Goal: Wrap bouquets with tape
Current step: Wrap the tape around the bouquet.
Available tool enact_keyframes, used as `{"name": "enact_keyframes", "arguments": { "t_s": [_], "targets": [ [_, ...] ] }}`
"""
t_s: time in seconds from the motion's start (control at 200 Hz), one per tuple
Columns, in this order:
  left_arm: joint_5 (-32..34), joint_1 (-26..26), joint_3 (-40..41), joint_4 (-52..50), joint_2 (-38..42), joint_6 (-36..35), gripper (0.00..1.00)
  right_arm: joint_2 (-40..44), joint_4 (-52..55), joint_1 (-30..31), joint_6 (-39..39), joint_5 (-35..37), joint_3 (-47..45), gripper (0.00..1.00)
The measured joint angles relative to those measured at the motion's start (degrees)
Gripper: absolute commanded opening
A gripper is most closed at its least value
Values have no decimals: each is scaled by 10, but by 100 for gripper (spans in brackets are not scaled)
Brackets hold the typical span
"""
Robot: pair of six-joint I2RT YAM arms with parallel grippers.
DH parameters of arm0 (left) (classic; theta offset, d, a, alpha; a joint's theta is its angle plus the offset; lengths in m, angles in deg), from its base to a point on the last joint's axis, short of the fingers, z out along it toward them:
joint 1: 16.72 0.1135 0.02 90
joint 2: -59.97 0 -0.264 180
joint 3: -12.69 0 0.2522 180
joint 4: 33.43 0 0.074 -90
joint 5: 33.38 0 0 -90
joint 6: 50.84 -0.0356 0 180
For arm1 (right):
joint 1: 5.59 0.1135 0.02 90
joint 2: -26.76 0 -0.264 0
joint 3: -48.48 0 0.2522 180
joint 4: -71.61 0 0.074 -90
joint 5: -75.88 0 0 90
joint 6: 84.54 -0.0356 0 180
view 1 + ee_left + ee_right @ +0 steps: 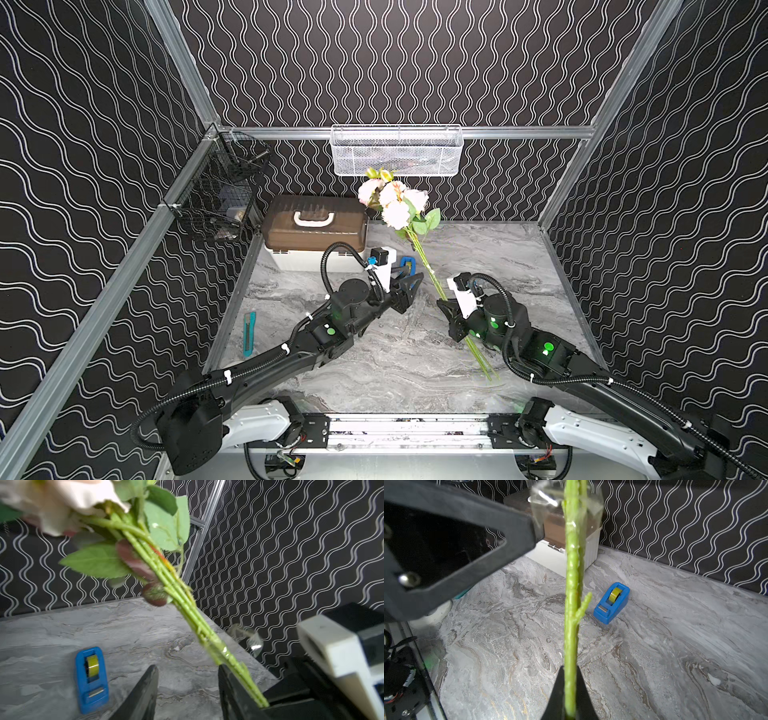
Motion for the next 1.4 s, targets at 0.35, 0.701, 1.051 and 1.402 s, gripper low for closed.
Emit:
{"name": "enact_keyframes", "arguments": {
  "t_s": [0.35,0.701,1.051,1.402],
  "targets": [
    [-16,-10,-20,-2,-24,87,39,-23,-56,1,30,24,3,0],
    [-5,-13,-20,12,-27,110,33,-38,-87,6,44,33,-5,0],
    [19,-13,-31,25,-41,119,30,-53,-105,19,52,53,-7,0],
    [42,-15,-26,51,-64,133,18,-72,-131,57,78,131,-18,0]
  ]
}}
